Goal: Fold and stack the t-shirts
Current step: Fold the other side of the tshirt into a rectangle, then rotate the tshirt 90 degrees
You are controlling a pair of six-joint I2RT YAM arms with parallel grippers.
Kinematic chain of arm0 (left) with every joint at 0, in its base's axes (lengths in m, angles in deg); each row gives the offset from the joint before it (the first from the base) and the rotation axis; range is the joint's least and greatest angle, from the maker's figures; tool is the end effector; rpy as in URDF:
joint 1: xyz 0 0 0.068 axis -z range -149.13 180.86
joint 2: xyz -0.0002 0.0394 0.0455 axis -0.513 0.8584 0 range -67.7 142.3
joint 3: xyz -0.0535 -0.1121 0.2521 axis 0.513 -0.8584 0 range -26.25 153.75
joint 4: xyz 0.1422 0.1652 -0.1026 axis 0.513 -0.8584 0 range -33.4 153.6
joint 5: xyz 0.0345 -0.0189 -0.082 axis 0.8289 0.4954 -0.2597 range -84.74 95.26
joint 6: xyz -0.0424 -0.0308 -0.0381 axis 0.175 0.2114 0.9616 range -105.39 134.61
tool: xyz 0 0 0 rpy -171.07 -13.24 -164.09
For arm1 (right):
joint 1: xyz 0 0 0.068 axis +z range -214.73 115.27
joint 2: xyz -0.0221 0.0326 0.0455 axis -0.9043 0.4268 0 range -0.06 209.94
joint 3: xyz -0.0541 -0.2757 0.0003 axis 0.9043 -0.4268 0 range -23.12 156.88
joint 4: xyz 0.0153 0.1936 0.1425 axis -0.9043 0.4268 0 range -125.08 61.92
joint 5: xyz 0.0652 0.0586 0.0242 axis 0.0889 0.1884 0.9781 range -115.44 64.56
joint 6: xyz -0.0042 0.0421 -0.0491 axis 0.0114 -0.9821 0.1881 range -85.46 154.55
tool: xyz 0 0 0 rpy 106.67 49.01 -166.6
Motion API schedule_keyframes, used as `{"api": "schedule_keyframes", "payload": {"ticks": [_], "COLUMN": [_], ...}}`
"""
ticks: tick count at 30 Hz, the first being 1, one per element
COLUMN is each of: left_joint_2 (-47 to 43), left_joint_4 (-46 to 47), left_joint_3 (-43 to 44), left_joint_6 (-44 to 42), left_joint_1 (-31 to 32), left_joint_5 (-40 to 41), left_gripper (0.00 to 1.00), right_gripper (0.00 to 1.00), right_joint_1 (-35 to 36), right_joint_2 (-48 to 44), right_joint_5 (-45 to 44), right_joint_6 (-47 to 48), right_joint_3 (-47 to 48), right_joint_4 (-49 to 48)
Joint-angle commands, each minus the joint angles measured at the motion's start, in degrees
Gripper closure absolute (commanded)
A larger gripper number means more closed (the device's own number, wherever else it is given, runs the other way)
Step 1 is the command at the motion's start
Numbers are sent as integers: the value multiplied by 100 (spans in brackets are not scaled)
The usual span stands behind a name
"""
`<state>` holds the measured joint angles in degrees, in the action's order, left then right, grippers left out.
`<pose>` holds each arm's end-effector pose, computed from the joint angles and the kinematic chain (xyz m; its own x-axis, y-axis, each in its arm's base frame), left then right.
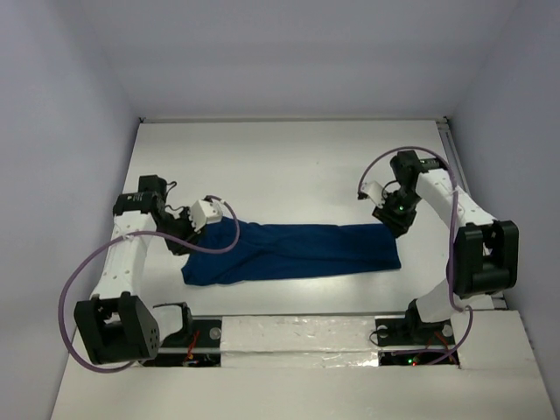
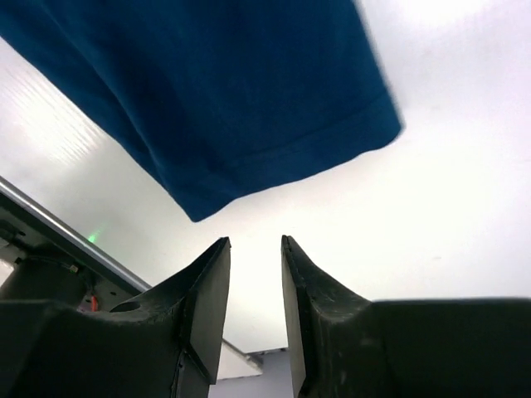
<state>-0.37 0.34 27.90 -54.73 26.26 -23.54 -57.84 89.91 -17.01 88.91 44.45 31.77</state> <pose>0.1749 -0.0103 0.2575 -0.3024 0.7983 -0.5209 0.9216 0.3844 0.0542 0.2478 0.0375 0.2323 -0.4804 -0.8679 -0.1266 -0.8770 0.4746 0.0747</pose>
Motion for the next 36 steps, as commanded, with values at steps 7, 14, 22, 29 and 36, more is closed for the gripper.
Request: {"api": "schedule_keyframes", "payload": {"ticks": [7,14,22,29,36], "left_joint_2": [648,1089,1388,1783,2557], "left_joint_4": [139,534,1507,2231,2353], "left_joint_3": [535,201,-238,59,587], "left_joint_6": [325,693,1649,2643,3339], "left_joint_1": [-32,73,609,1172,1383], "left_joint_5": [-1391,-1524,-1366,-961,-583], "left_gripper": [85,99,100,100,100], "right_gripper": [87,94,100,100,100], "right_joint_1": [84,364,760,1024,1279], "right_joint_2": [432,811,978,1066,1356], "right_joint_5": [590,494,713,880,731], "right_joint_6": [74,-172,-480,-655,-989], "right_joint_3": [327,81,107,133,283], "right_joint_4": [49,-304,-620,-743,-884]}}
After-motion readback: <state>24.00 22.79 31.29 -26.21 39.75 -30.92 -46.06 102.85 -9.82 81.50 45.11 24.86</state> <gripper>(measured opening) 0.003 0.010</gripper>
